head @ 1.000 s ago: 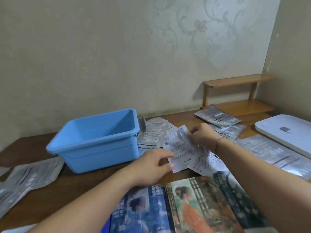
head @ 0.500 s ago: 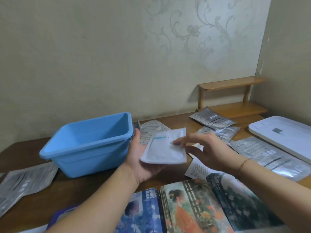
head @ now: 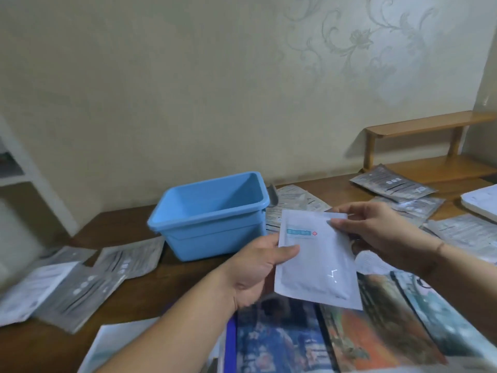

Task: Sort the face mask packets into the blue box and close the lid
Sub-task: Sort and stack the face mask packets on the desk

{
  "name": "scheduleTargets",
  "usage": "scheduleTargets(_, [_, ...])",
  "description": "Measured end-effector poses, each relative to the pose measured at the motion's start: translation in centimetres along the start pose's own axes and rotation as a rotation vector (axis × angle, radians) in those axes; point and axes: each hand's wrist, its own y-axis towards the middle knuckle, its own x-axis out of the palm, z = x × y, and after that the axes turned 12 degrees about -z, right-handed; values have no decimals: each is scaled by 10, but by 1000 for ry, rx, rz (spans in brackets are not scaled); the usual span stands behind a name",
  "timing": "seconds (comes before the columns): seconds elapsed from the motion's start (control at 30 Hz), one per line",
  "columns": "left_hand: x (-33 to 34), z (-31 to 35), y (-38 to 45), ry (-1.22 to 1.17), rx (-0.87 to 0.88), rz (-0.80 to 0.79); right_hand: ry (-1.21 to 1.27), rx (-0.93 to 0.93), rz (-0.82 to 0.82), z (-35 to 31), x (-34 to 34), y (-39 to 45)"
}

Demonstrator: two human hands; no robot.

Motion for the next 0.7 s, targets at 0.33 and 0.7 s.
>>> scheduleTargets(0.33, [-49, -21, -213, 492, 83, 661, -27, 93, -338, -21, 158, 15])
scheduleTargets(0.7, [-86, -92, -322, 867, -73, 1067, -939, -172, -412, 14, 313, 54])
